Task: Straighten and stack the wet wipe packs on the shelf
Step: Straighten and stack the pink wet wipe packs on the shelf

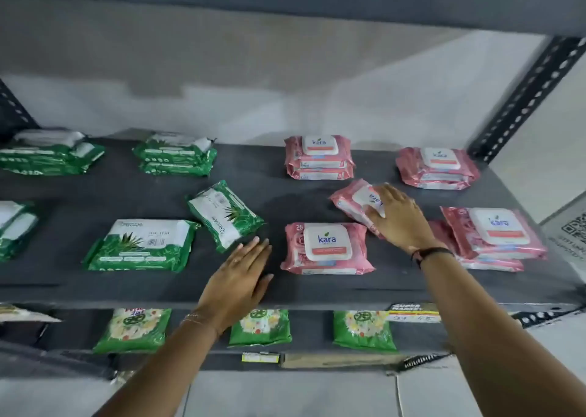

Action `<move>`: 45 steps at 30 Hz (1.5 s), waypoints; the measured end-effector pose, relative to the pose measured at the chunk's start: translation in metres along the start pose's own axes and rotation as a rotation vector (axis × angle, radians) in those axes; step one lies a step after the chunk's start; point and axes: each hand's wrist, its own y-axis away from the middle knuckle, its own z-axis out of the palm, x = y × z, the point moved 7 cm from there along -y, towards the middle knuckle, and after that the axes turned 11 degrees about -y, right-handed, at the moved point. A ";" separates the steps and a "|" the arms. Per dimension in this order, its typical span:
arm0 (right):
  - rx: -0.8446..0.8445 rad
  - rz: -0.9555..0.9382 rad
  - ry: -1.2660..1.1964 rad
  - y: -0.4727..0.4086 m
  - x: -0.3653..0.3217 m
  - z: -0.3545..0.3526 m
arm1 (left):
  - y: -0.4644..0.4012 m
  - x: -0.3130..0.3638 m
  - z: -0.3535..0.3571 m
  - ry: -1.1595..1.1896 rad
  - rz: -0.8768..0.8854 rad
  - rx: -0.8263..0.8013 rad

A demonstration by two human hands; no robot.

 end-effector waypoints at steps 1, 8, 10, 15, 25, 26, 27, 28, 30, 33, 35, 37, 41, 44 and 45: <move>-0.011 0.022 0.001 -0.005 0.003 0.002 | 0.000 0.000 0.002 0.024 -0.002 0.027; -0.042 0.110 -0.058 -0.011 0.007 0.007 | -0.001 -0.002 0.002 0.066 -0.042 0.005; -0.038 0.140 -0.066 -0.013 0.009 0.004 | -0.001 -0.002 0.002 0.070 -0.051 0.012; -0.012 0.111 -0.085 -0.007 -0.004 -0.009 | 0.000 -0.003 0.005 0.056 -0.053 0.014; -0.266 -0.322 -0.137 0.048 -0.074 -0.011 | 0.001 -0.001 0.004 0.055 -0.071 0.028; -0.299 -0.322 -0.140 0.050 -0.074 -0.005 | 0.001 -0.001 0.004 0.050 -0.073 0.023; -0.325 -0.320 -0.159 0.051 -0.074 0.000 | 0.000 -0.001 0.005 0.045 -0.074 0.017; -0.343 -0.308 -0.186 0.052 -0.073 0.003 | 0.000 -0.001 0.005 0.041 -0.076 0.010; -0.367 -0.295 -0.201 0.053 -0.073 0.004 | 0.000 -0.001 0.005 0.039 -0.076 0.007; -0.404 -0.291 -0.118 0.052 -0.072 0.006 | 0.001 -0.001 0.004 0.042 -0.072 0.016; -0.386 -0.288 -0.039 0.053 -0.073 0.005 | 0.001 0.000 0.003 0.049 -0.071 0.022; -0.311 -0.295 0.117 0.055 -0.077 0.001 | 0.001 0.000 0.003 0.055 -0.070 0.026; -0.197 -0.266 0.347 0.062 -0.086 -0.005 | 0.001 0.000 0.003 0.047 -0.064 0.021; -0.207 -0.289 0.381 0.069 -0.093 -0.009 | 0.000 -0.001 0.004 0.061 -0.070 0.022; -0.224 -0.327 0.396 0.070 -0.094 -0.011 | 0.000 -0.001 0.003 0.069 -0.070 0.024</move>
